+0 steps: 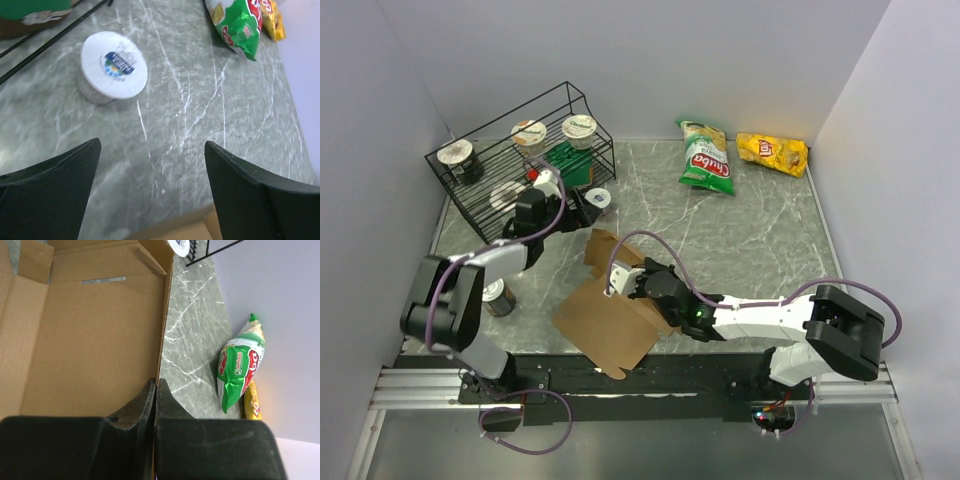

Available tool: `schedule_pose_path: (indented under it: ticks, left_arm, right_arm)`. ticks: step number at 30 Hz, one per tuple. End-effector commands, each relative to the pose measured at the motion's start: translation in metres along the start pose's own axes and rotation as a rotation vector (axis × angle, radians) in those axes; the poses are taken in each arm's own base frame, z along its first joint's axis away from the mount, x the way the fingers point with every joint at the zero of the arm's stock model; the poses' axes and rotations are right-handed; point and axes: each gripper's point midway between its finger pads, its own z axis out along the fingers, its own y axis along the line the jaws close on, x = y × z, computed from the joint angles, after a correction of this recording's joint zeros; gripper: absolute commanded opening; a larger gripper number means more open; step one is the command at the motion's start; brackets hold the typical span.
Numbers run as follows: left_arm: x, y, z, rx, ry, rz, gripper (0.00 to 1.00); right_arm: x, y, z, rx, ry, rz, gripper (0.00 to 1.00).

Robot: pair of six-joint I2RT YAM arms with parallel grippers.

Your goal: Fold the paper box

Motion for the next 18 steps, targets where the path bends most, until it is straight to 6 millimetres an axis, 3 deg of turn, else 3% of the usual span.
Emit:
schedule_pose_path:
  ticks: [1,6,10,18]
  left_arm:
    - [-0.006,-0.021,0.017,0.162,0.043,0.084,0.88]
    - [0.020,-0.027,0.008,0.239,0.104,0.063,0.78]
    - [0.037,-0.034,-0.007,0.301,0.121,0.020,0.63]
    - [0.048,-0.048,-0.031,0.390,0.091,-0.049,0.46]
  right_arm:
    - [0.005,0.007,-0.002,-0.011,0.008,-0.034,0.00]
    - [0.004,0.004,0.000,0.007,0.006,-0.036,0.00]
    - [0.006,0.006,0.001,0.003,0.011,-0.052,0.00]
    - [0.003,0.004,0.002,0.034,0.011,-0.083,0.00]
